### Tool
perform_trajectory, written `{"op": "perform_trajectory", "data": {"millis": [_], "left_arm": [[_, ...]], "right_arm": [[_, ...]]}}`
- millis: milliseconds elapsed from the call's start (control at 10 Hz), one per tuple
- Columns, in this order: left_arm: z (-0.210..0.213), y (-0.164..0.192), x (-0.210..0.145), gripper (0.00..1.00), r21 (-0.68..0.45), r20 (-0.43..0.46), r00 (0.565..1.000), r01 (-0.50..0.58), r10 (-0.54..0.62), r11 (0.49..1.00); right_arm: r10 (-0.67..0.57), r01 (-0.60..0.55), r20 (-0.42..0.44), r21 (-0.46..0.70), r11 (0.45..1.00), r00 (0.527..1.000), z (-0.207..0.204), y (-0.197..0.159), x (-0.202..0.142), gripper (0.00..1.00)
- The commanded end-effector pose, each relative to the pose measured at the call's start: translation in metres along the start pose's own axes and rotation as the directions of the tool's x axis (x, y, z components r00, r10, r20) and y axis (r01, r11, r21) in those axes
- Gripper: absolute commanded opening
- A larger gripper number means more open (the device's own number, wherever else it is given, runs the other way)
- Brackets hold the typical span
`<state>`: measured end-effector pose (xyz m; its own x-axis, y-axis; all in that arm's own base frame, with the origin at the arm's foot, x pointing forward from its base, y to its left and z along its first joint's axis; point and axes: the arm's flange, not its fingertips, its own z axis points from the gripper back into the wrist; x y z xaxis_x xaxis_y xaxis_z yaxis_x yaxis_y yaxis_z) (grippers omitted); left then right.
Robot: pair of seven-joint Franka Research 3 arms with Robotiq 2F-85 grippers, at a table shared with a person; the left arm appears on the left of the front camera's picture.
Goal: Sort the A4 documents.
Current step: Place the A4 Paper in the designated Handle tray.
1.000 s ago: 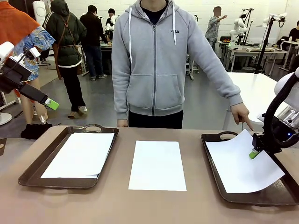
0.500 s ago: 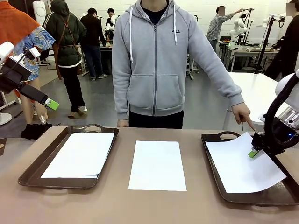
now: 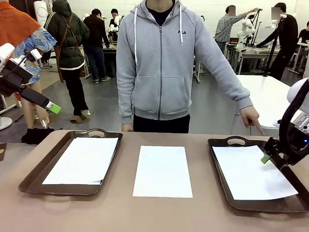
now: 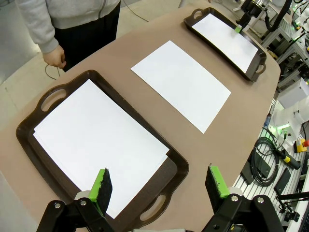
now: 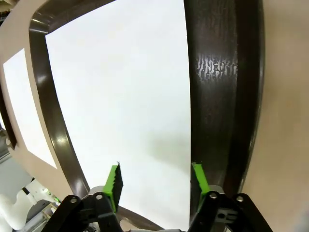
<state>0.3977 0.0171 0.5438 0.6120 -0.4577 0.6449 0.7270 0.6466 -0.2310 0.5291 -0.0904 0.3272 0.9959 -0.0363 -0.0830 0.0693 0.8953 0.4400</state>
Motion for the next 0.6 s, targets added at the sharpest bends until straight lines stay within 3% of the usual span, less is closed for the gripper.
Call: {"op": "perform_trajectory", "data": {"millis": [0,400,500], "left_arm": [[0.001,0.001,-0.001,1.00,-0.014,0.014,1.000,0.008,-0.008,1.000],[0.001,0.001,-0.001,1.00,-0.014,0.014,1.000,0.008,-0.008,1.000],[0.001,0.001,-0.001,1.00,-0.014,0.014,1.000,0.008,-0.008,1.000]], "right_arm": [[-0.030,0.031,0.022,-0.040,0.999,0.999,0.007,0.001,-0.011,1.00],[-0.031,0.032,0.029,-0.052,0.998,0.999,0.018,0.003,-0.014,1.00],[-0.010,0.010,0.039,-0.005,1.000,0.999,0.020,0.000,-0.008,1.00]]}}
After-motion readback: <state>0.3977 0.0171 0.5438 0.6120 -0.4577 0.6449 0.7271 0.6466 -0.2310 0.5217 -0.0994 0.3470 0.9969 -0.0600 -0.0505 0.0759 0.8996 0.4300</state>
